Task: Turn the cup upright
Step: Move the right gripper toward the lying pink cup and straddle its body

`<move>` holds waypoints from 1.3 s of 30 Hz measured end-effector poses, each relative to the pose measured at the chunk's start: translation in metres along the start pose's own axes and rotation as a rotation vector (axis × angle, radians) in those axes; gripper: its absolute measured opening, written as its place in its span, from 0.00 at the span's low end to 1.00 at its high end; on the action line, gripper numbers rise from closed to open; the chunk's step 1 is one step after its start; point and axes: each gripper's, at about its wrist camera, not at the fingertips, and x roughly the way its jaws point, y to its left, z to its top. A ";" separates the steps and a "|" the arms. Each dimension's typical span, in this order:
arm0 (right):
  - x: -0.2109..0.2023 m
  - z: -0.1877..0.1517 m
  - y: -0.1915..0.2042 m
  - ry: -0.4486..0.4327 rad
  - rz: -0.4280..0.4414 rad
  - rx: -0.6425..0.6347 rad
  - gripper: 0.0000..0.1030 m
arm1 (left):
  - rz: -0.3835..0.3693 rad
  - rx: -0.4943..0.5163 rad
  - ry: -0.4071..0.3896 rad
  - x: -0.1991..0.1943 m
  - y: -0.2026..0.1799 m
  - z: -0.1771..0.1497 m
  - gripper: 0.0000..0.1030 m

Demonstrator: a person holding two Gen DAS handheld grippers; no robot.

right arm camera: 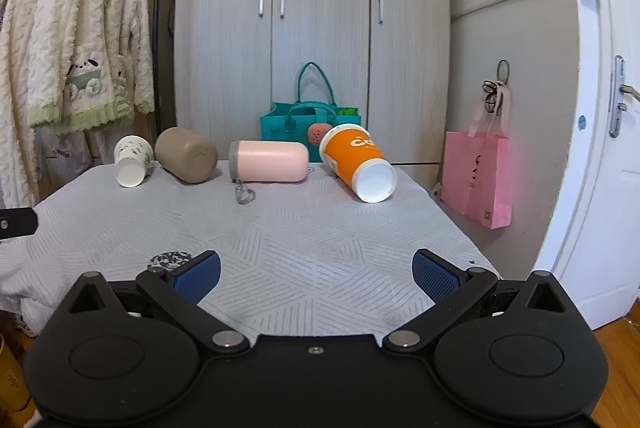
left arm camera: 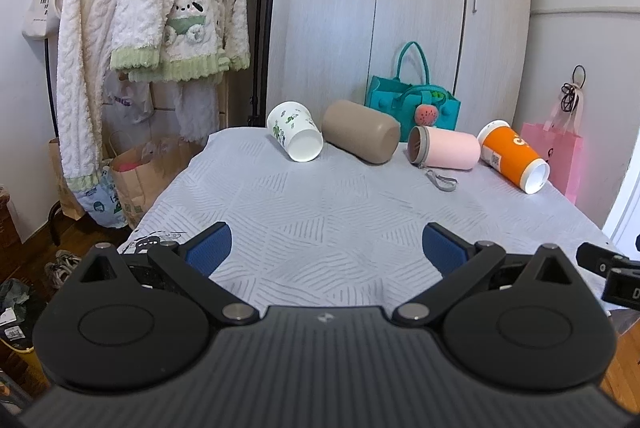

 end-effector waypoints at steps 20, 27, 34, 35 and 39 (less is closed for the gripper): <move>0.027 0.133 -0.013 0.089 0.483 -0.507 1.00 | -0.214 -0.110 0.089 0.058 -0.026 0.107 1.00; 0.085 0.154 -0.007 0.150 0.531 -0.661 1.00 | -0.274 -0.243 0.258 0.125 -0.039 0.117 1.00; 0.135 0.164 0.008 0.154 0.636 -0.825 1.00 | -0.280 -0.375 0.389 0.193 -0.049 0.121 1.00; 0.143 0.165 0.011 0.168 0.640 -0.849 1.00 | -0.289 -0.403 0.409 0.203 -0.051 0.121 1.00; 0.187 0.171 0.024 0.248 0.632 -0.866 1.00 | -0.306 -0.479 0.467 0.231 -0.053 0.120 1.00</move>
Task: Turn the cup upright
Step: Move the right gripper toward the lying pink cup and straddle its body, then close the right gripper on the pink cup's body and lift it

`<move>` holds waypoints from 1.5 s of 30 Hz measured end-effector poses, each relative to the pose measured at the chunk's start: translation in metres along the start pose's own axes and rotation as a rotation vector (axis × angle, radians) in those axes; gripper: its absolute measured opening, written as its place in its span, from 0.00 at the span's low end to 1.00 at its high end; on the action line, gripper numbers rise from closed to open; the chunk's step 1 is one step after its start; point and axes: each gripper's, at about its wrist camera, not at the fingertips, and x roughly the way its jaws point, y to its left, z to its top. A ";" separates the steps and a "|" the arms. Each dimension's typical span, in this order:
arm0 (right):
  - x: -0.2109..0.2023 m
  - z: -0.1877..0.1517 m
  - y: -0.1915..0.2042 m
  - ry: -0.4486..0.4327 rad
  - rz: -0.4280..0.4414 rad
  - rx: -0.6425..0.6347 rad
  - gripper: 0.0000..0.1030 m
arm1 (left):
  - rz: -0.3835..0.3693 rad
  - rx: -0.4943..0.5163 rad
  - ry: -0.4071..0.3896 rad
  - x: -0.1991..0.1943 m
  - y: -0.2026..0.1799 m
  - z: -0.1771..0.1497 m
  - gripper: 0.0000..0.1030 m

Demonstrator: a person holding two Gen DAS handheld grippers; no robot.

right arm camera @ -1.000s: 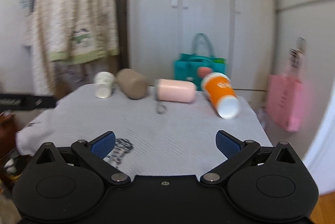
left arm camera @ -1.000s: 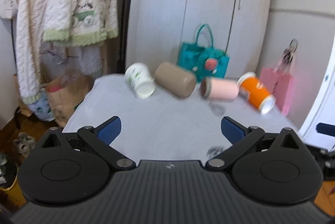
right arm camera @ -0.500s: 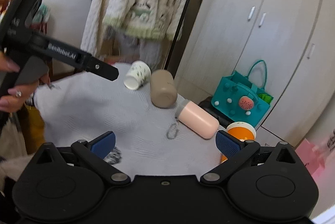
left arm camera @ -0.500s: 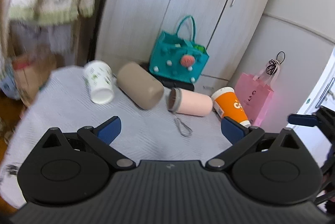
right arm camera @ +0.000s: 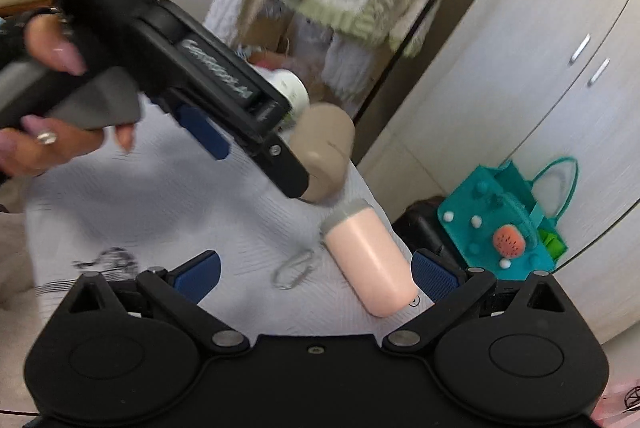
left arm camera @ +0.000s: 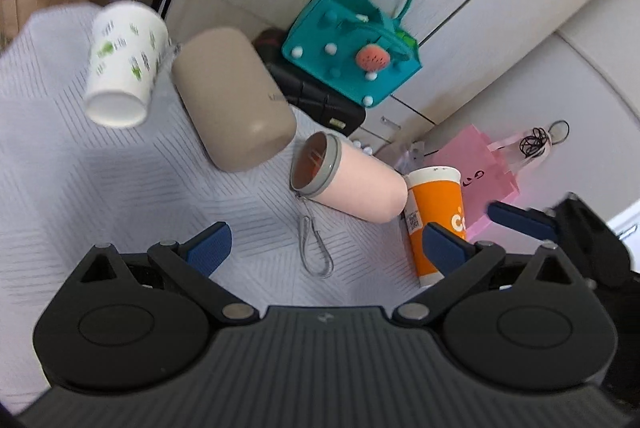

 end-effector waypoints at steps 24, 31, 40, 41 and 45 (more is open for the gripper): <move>0.117 -0.003 -0.054 0.151 0.111 -0.018 0.94 | 0.063 -0.003 0.021 0.029 0.018 0.008 0.99; 0.124 -0.002 -0.054 0.184 0.081 -0.025 0.76 | 0.058 -0.021 0.025 0.027 0.028 0.008 0.99; 0.110 -0.005 -0.043 0.238 0.093 0.071 0.72 | 0.025 -0.030 0.048 0.021 0.031 -0.001 0.99; 0.108 -0.006 -0.042 0.254 0.083 0.088 0.72 | 0.017 -0.032 0.054 0.020 0.030 -0.002 0.99; 0.097 -0.007 -0.034 0.296 0.075 0.153 0.72 | -0.014 -0.034 0.074 0.013 0.030 -0.011 0.99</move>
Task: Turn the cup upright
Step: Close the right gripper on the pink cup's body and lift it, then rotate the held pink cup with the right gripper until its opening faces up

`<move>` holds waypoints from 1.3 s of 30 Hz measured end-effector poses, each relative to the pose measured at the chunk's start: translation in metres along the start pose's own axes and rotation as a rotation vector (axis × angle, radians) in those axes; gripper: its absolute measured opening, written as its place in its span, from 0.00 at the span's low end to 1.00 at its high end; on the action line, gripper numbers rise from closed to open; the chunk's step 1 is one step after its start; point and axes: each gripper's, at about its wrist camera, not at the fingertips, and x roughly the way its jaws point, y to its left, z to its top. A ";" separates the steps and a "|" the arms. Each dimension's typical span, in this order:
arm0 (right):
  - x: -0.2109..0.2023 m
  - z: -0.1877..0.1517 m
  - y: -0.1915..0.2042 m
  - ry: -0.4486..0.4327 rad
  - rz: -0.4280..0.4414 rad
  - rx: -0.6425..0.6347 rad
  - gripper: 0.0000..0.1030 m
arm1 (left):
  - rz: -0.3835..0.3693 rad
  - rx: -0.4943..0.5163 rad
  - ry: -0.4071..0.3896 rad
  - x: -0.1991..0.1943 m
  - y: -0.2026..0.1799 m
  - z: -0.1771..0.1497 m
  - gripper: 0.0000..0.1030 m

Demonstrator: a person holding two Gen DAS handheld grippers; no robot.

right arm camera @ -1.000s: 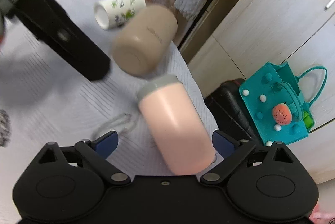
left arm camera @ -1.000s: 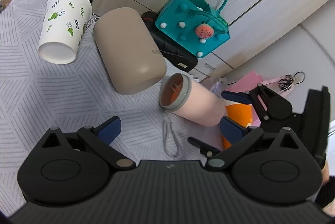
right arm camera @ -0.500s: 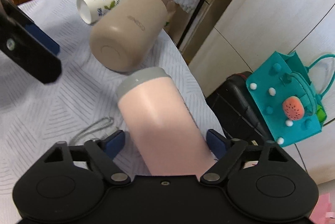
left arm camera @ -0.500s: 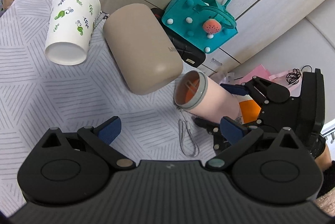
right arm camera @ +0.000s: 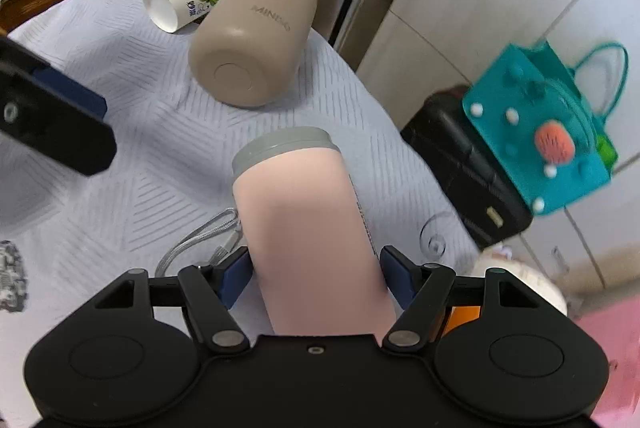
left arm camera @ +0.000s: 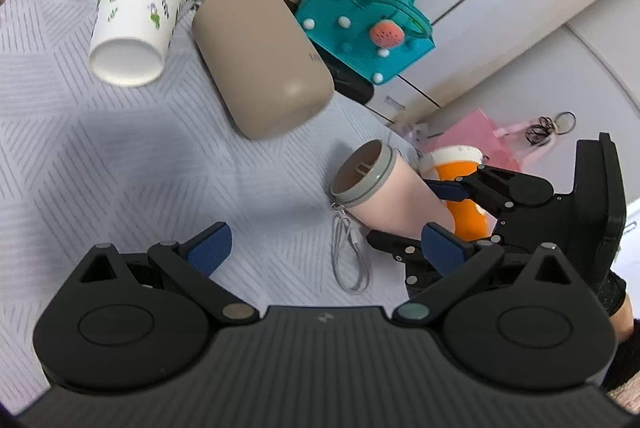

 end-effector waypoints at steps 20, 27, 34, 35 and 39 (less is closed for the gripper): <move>-0.045 -0.029 0.074 0.060 0.115 0.393 0.70 | -0.031 0.070 0.012 -0.065 0.015 -0.040 0.99; -0.043 -0.041 0.076 0.056 0.214 0.578 0.70 | -0.032 0.069 0.016 -0.089 0.028 -0.049 0.99; -0.042 -0.043 0.080 0.077 0.311 0.701 0.70 | -0.046 0.091 0.024 -0.101 0.027 -0.056 1.00; -0.040 -0.044 0.079 0.081 0.328 0.716 0.70 | -0.046 0.087 0.017 -0.102 0.027 -0.057 1.00; -0.042 -0.049 0.083 0.067 0.365 0.741 0.70 | -0.040 0.079 0.012 -0.104 0.030 -0.058 0.99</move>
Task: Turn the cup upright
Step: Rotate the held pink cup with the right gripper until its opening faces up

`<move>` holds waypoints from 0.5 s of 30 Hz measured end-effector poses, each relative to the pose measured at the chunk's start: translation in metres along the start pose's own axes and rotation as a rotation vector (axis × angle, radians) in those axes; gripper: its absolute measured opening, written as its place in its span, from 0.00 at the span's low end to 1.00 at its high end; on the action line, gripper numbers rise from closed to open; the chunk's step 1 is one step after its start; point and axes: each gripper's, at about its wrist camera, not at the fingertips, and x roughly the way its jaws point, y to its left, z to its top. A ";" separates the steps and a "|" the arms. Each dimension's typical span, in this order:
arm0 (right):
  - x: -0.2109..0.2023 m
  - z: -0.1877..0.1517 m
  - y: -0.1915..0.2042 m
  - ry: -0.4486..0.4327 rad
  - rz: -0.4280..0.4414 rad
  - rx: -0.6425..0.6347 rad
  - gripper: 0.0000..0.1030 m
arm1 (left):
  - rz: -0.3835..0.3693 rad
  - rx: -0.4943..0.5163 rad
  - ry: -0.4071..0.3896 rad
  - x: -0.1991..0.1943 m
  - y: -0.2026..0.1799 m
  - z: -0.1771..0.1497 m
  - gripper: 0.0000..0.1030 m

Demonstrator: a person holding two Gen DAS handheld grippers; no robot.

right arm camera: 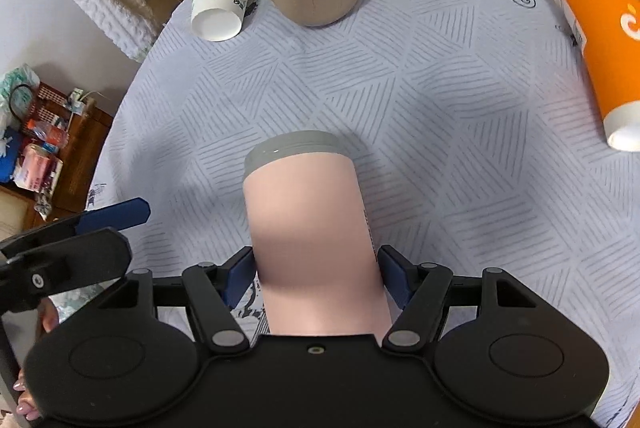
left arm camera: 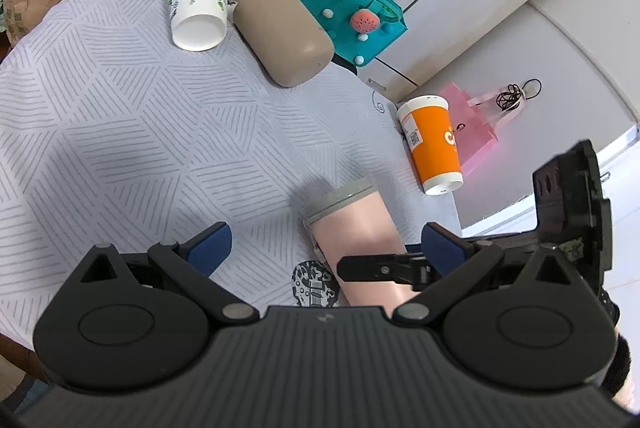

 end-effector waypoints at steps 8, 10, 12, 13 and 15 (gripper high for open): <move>-0.023 -0.019 0.000 -0.050 0.014 -0.125 0.80 | -0.027 -0.038 0.043 0.011 0.002 -0.008 0.99; -0.027 -0.022 0.000 -0.050 0.035 -0.162 0.80 | -0.050 -0.059 0.070 0.018 0.002 -0.012 0.99; -0.029 -0.026 0.001 -0.057 0.048 -0.198 0.80 | -0.065 -0.074 0.091 0.025 0.001 -0.017 0.98; -0.030 -0.027 0.003 -0.060 0.054 -0.222 0.80 | -0.069 -0.081 0.098 0.029 0.000 -0.019 0.97; -0.030 -0.031 0.005 -0.069 0.055 -0.264 0.80 | -0.084 -0.083 0.109 0.038 -0.005 -0.022 0.97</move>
